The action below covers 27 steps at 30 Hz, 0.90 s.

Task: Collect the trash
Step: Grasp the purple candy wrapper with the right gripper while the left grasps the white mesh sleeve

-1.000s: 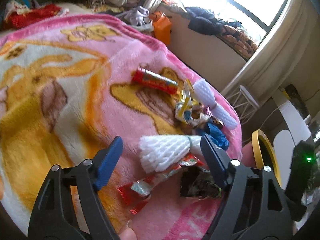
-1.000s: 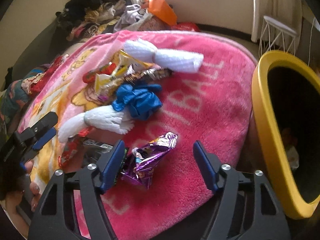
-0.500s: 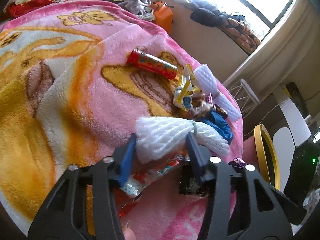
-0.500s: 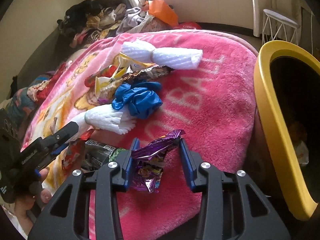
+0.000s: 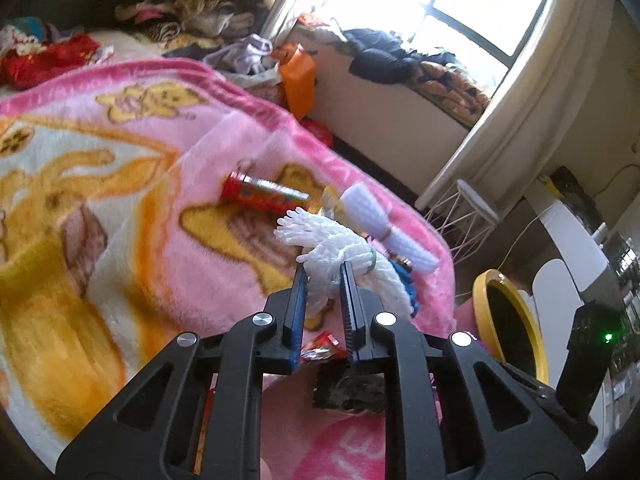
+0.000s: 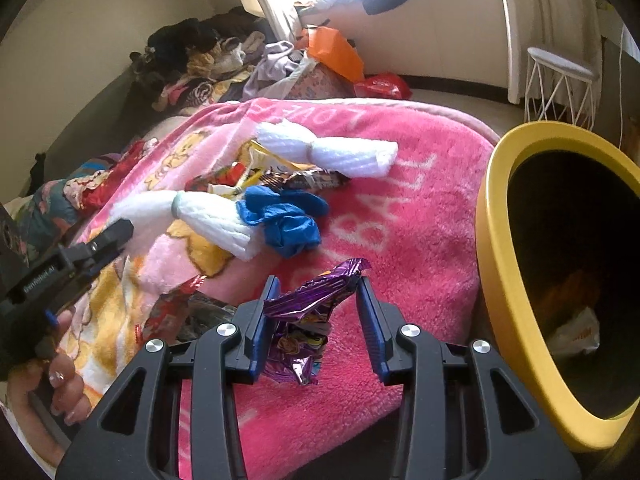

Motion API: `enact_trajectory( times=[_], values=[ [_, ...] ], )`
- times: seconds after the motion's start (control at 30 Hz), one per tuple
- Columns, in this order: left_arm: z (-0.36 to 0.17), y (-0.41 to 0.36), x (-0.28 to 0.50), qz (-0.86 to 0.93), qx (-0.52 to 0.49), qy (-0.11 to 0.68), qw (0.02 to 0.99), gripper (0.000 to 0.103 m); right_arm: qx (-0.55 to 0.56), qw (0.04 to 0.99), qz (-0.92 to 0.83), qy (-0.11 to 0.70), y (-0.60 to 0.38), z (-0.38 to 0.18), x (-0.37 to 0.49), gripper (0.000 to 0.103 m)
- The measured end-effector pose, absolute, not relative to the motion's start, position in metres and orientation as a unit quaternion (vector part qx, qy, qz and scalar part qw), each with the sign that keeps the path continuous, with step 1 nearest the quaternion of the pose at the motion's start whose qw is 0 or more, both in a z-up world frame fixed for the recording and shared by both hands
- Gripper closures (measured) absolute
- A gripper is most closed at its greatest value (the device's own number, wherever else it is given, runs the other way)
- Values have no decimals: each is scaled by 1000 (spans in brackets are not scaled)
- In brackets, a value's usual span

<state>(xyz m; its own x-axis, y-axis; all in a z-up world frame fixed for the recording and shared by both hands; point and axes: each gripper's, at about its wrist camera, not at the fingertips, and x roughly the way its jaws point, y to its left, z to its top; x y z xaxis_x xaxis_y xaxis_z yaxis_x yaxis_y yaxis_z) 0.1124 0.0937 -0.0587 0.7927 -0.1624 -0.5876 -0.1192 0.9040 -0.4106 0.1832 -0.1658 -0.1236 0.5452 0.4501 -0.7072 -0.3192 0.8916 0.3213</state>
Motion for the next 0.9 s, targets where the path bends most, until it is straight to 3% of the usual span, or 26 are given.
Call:
enact_trajectory(
  times=[0.47, 0.9],
  values=[
    [-8, 93, 101, -19, -208, 259, 943, 91, 74, 893, 246, 371, -163, -88, 167, 65],
    [8, 69, 96, -52, -197, 247, 947, 91, 76, 915, 244, 312, -179, -50, 156, 65]
  ],
)
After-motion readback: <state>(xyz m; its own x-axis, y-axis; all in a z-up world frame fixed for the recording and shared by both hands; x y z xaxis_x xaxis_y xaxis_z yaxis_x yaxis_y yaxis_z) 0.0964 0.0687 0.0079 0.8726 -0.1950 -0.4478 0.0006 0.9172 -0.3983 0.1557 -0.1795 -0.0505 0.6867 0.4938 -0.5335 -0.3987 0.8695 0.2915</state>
